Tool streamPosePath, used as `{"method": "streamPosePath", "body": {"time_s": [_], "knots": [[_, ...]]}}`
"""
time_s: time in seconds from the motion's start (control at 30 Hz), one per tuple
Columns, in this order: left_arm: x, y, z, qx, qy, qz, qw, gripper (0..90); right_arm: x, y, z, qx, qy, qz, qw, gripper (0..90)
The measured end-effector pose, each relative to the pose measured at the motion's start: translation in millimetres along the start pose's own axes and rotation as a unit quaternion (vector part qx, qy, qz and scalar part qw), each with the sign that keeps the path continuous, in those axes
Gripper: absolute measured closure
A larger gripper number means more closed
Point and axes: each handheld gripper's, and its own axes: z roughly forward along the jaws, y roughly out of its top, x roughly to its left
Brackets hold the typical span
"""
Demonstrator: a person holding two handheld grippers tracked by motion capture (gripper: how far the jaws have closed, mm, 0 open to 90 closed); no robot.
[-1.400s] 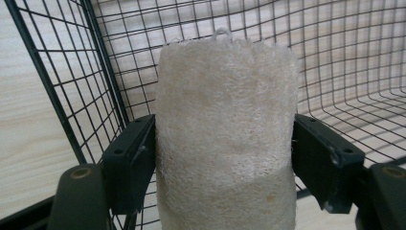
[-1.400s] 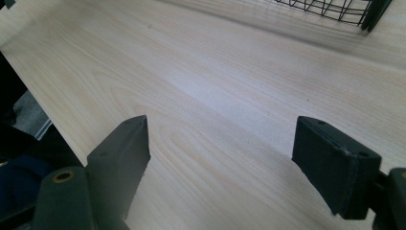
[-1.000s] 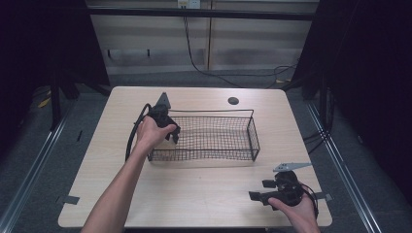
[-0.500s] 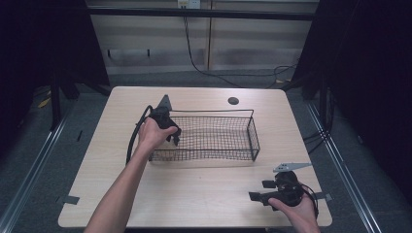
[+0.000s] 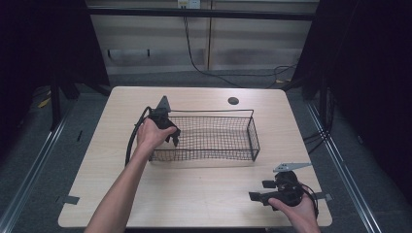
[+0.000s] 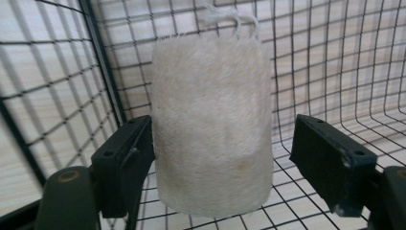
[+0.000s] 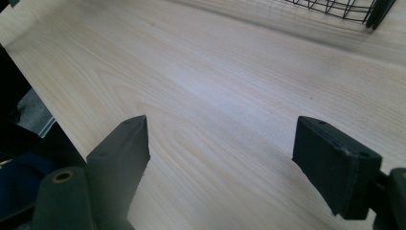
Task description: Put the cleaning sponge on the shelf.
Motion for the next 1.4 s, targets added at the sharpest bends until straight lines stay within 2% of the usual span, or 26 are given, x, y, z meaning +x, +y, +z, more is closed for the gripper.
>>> {"method": "streamPosePath", "body": {"time_s": [0.03,0.07,0.13,0.2,0.27,0.33,0.43,0.53,0.6,0.77,0.87,0.97,1.03,1.07,1.13,1.2,1.33,1.4], "knots": [[1.8,0.3,-1.8,0.003,-0.004,0.003,1.0,21.4,0.1,0.0,0.0,0.0,0.0,0.001,1.0,19.9],[2.4,0.1,-2.8,-0.008,-0.01,-0.004,0.9999,20.5,0.1,0.0,0.1,0.001,0.001,0.001,1.0,19.9],[3.4,-0.4,-4.2,-0.008,-0.013,-0.001,0.9999,21.0,0.2,0.1,0.1,0.001,0.0,0.0,1.0,19.9],[3.5,-1.7,-6.7,-0.012,-0.028,0.007,0.9995,21.0,0.1,0.1,0.3,0.001,0.0,0.0,1.0,19.9],[2.3,-2.4,-9.3,-0.006,-0.028,0.018,0.9994,21.1,0.0,0.2,0.2,0.001,0.0,0.0,1.0,19.9],[2.6,-3.2,-11.9,-0.013,-0.033,0.018,0.9992,20.6,0.0,0.2,0.3,0.002,0.0,0.0,1.0,19.9],[2.2,-4.4,-16.2,-0.017,-0.025,0.03,0.9991,20.6,0.4,0.2,0.1,0.002,0.0,0.0,1.0,19.9],[4.2,-6.7,-22.3,-0.027,-0.043,0.037,0.998,20.6,0.3,0.2,0.1,0.001,0.0,0.0,1.0,19.9],[6.4,-8.2,-26.4,-0.037,-0.041,0.037,0.9978,20.5,0.3,0.2,0.3,0.001,0.0,0.001,1.0,19.8],[11.7,-12.0,-34.1,-0.042,-0.059,0.058,0.9957,19.7,0.5,0.3,0.3,0.001,-0.001,0.001,1.0,19.8],[13.4,-16.2,-40.9,-0.06,-0.078,0.074,0.9924,19.0,0.4,0.4,0.2,0.002,-0.002,0.001,1.0,19.8],[13.9,-20.3,-44.5,-0.061,-0.096,0.108,0.9877,17.6,0.4,0.5,0.3,0.003,-0.002,-0.001,1.0,19.8],[15.7,-23.5,-47.3,-0.066,-0.111,0.132,0.9829,17.9,0.4,0.6,0.4,0.003,-0.002,-0.002,1.0,19.8],[15.7,-24.8,-48.2,-0.069,-0.118,0.135,0.9815,17.9,0.4,0.5,0.4,0.003,-0.003,-0.002,1.0,19.8],[17.5,-28.9,-51.8,-0.083,-0.126,0.15,0.9771,17.9,0.4,0.5,0.4,0.003,-0.003,-0.002,1.0,19.8],[18.0,-31.8,-54.1,-0.081,-0.135,0.169,0.9729,17.8,0.2,0.6,0.5,0.003,-0.004,-0.002,1.0,19.8],[20.0,-38.0,-61.3,-0.099,-0.157,0.187,0.9647,18.4,0.1,0.7,0.7,0.002,-0.005,-0.002,1.0,19.8],[21.0,-40.3,-64.3,-0.101,-0.161,0.189,0.9635,18.3,0.0,0.7,0.8,0.002,-0.004,-0.002,1.0,19.8]]}}
